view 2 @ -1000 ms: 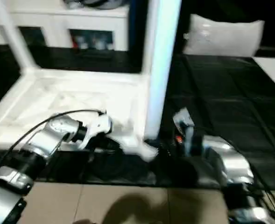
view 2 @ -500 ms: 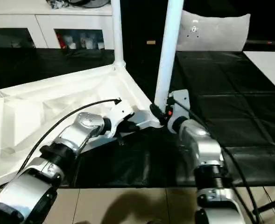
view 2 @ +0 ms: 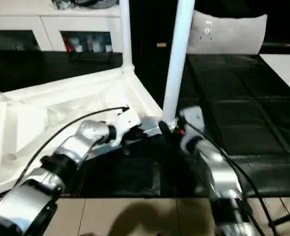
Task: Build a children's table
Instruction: Rotate table base
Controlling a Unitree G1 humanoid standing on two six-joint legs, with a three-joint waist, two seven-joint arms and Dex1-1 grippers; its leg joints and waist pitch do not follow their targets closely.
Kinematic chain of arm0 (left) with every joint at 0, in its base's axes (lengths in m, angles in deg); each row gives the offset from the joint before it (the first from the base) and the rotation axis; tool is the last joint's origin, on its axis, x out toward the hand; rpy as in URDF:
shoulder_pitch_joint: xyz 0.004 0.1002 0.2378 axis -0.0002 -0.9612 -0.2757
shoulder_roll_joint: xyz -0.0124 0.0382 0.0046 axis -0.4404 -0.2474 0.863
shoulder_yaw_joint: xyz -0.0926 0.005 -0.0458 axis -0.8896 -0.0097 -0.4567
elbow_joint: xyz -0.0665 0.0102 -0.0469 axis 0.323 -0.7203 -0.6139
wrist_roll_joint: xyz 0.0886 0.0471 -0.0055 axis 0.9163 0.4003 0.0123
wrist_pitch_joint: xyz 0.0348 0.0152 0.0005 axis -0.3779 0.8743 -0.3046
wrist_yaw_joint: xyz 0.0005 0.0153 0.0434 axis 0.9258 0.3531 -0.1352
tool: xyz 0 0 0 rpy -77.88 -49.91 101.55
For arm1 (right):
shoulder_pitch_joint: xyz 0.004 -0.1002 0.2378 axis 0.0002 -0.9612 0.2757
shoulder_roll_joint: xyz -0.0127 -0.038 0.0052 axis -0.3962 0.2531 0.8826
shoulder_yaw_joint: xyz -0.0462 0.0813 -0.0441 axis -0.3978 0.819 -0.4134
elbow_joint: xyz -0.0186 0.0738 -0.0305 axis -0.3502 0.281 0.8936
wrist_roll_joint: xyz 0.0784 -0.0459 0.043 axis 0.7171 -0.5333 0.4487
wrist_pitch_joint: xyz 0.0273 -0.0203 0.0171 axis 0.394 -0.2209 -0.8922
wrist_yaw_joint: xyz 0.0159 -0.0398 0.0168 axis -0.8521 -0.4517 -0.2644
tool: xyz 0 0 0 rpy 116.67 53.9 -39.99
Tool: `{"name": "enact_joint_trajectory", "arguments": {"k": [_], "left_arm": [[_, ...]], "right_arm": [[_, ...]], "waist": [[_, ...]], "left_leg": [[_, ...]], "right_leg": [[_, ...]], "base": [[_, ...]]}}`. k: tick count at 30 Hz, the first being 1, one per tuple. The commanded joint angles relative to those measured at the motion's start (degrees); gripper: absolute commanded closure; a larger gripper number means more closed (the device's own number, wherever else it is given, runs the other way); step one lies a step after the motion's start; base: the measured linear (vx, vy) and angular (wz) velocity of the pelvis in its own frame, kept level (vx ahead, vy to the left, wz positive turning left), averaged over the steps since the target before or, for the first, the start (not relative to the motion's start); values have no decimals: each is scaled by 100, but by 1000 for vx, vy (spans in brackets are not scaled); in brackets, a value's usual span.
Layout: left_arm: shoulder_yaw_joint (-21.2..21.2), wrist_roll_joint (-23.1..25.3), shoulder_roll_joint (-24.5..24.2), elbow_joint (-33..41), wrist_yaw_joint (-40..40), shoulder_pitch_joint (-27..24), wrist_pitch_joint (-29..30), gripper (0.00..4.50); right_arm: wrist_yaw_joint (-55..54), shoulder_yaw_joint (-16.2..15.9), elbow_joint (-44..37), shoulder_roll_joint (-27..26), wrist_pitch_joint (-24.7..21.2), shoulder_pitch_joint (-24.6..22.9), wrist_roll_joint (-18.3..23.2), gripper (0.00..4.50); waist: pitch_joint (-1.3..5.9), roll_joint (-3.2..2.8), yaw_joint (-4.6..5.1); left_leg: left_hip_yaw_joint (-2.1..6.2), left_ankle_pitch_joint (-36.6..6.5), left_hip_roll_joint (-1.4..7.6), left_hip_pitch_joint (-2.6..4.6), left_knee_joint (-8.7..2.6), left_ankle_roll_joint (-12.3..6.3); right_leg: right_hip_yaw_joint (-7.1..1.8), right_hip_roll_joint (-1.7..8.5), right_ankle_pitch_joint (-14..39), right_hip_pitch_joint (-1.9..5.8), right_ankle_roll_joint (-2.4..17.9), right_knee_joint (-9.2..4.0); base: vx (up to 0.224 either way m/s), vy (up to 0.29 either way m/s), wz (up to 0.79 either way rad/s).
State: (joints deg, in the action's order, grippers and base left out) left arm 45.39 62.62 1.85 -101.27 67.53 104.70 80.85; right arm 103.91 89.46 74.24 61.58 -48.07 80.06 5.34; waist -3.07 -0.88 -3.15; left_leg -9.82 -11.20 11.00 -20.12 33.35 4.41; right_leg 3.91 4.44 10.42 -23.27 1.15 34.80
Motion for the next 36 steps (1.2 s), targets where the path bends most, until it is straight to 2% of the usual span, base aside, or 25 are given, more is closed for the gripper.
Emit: {"name": "enact_joint_trajectory", "arguments": {"k": [1, 2, 3, 4, 6, 7, 10, 11, 12, 13, 14, 16, 17, 18, 19, 20, 22, 27, 30, 31, 32, 33, 34, 35, 36], "left_arm": [[-88, -211, 16, 248, 69, -67, -165, 396], [-145, -274, 5, 398, 62, -170, -163, 373], [-191, -337, -7, 507, 50, -242, -147, 373], [-207, -360, -13, 552, 48, -271, -136, 361], [-349, -474, -196, 1106, 32, -591, 119, 353], [-375, -478, -246, 1229, 32, -658, 184, 329], [-539, -549, -375, 1732, -40, -894, 400, 317], [-624, -621, -454, 2052, -66, -1043, 542, 303], [-723, -695, -582, 2474, -60, -1237, 752, 303], [-770, -722, -668, 2705, -38, -1351, 867, 292], [-795, -737, -739, 2881, -18, -1440, 957, 282], [-807, -756, -852, 3143, 51, -1571, 1103, 265], [-804, -792, -937, 3338, 123, -1665, 1235, 258], [-796, -881, -1091, 3666, 268, -1824, 1491, 258], [-796, -881, -1091, 3666, 268, -1824, 1491, 249], [-759, -990, -1261, 3987, 423, -1981, 1783, 239], [-739, -982, -1408, 4118, 525, -2065, 1877, 228], [-775, -1085, -1634, 4596, 562, -2248, 2394, 197], [-761, -1109, -1858, 4840, 632, -2357, 2701, 178], [-731, -992, -1982, 4834, 631, -2369, 2721, 170], [-666, -780, -2150, 4792, 595, -2344, 2727, 157], [-666, -780, -2150, 4792, 595, -2344, 2727, 147], [-638, -742, -2193, 4782, 613, -2330, 2743, 147], [-621, -736, -2218, 4798, 626, -2325, 2778, 140], [-579, -692, -2261, 4816, 642, -2330, 2808, 135]], "right_arm": [[48, 54, -321, -2, -148, -34, 110, 4], [60, 22, -550, 40, -141, -188, 108, 0], [47, 13, -718, 61, -150, -300, 115, 0], [46, 9, -780, 69, -151, -342, 119, 0], [27, -20, -1376, 130, -284, -673, 179, 0], [20, -23, -1487, 141, -329, -719, 191, 0], [31, -10, -1770, 176, -446, -808, 242, 0], [67, 11, -1907, 204, -569, -849, 300, 0], [168, 17, -2099, 283, -901, -890, 445, 0], [282, -12, -2208, 359, -1114, -914, 554, 0], [380, -43, -2296, 421, -1257, -937, 640, 0], [533, -102, -2390, 509, -1333, -961, 732, 0], [598, -140, -2441, 553, -1359, -971, 772, 0], [666, -190, -2515, 596, -1401, -971, 834, 0], [666, -190, -2515, 596, -1401, -971, 834, 0], [695, -208, -2595, 589, -1505, -954, 952, 0], [732, -249, -2556, 540, -1470, -861, 985, 0], [759, -400, -2414, 551, -1452, -661, 829, 0], [783, -532, -2101, 519, -1303, -439, 725, 0], [797, -607, -1829, 446, -1178, -245, 660, 0], [795, -730, -1322, 306, -987, 148, 537, 0], [795, -730, -1322, 306, -987, 148, 537, 0], [772, -769, -1098, 194, -919, 331, 509, 0], [756, -793, -967, 125, -879, 439, 495, 0], [744, -862, -769, 39, -789, 589, 433, 0]], "waist": [[366, 104, -41], [376, 90, -35], [369, 109, -37], [363, 100, -42], [358, 127, -54], [355, 118, -39], [336, 81, -14], [335, 78, -9], [322, 107, -5], [329, 100, -12], [327, 86, -13], [322, 95, -14], [326, 84, -33], [321, 101, -49], [320, 86, -56], [305, 109, -46], [306, 111, -51], [299, 96, -49], [321, 92, -64], [313, 89, -59], [324, 105, -35], [316, 103, -10], [318, 60, -20], [321, 64, -19], [324, 47, -24]], "left_leg": [[22, -829, 119, -72, -335, -448], [35, -794, 161, -61, -338, -427], [27, -800, 165, -59, -340, -436], [31, -804, 173, -58, -347, -432], [40, -787, 211, -63, -361, -443], [34, -801, 198, -61, -364, -451], [35, -945, 179, -66, -374, -383], [38, -986, 196, -54, -383, -339], [33, -1026, 186, -58, -385, -331], [49, -1017, 202, -59, -396, -314], [43, -932, 202, -61, -385, -348], [27, -948, 178, -52, -377, -344], [40, -965, 194, -49, -385, -315], [42, -979, 201, -51, -391, -296], [48, -977, 211, -45, -399, -279], [29, -1016, 189, -45, -398, -267], [37, -988, 190, -52, -404, -246], [40, -1045, 181, -39, -409, -139], [48, -953, 176, -33, -400, -116], [38, -952, 166, -35, -402, -123], [51, -940, 150, -53, -399, -122], [54, -957, 142, -67, -405, -109], [51, -987, 148, -44, -397, -91], [36, -1014, 160, -5, -384, -67], [38, -1007, 164, 0, -384, -55]], "right_leg": [[-249, 353, 1635, 364, 827, -533], [-250, 338, 1456, 347, 868, -507], [-252, 333, 1404, 336, 885, -509], [-253, 338, 1355, 335, 905, -497], [-261, 355, 1219, 345, 960, -459], [-257, 339, 1222, 329, 939, -464], [-252, 346, 1494, 326, 860, -502], [-256, 352, 1559, 321, 856, -504], [-257, 335, 1664, 304, 812, -518], [-259, 349, 1624, 337, 834, -489], [-268, 330, 1474, 319, 837, -481], [-262, 318, 1528, 296, 805, -503], [-265, 338, 1569, 307, 798, -496], [-268, 345, 1613, 301, 779, -490], [-271, 348, 1611, 297, 786, -481], [-269, 322, 1681, 272, 749, -504], [-274, 332, 1669, 278, 753, -487], [-278, 331, 1769, 276, 725, -487], [-273, 326, 1551, 279, 782, -448], [-275, 316, 1538, 275, 787, -458], [-266, 321, 1501, 281, 837, -427], [-263, 316, 1549, 290, 834, -433], [-267, 330, 1592, 284, 832, -445], [-282, 328, 1557, 259, 871, -444], [-284, 325, 1492, 258, 900, -432]], "base": [[0, 0, 0], [0, 0, 0], [0, 0, 0], [0, 0, 0], [0, 0, 0], [0, 0, 0], [0, 0, 0], [0, 0, 0], [0, 0, 0], [0, 0, 0], [0, 0, 0], [0, 0, 0], [0, 0, 0], [0, 0, 0], [0, 0, 0], [0, 0, 0], [0, 0, 0], [0, 0, 0], [0, 0, 0], [0, 0, 0], [0, 0, 0], [0, 0, 0], [0, 0, 0], [0, 0, 0], [0, 0, 0]]}}
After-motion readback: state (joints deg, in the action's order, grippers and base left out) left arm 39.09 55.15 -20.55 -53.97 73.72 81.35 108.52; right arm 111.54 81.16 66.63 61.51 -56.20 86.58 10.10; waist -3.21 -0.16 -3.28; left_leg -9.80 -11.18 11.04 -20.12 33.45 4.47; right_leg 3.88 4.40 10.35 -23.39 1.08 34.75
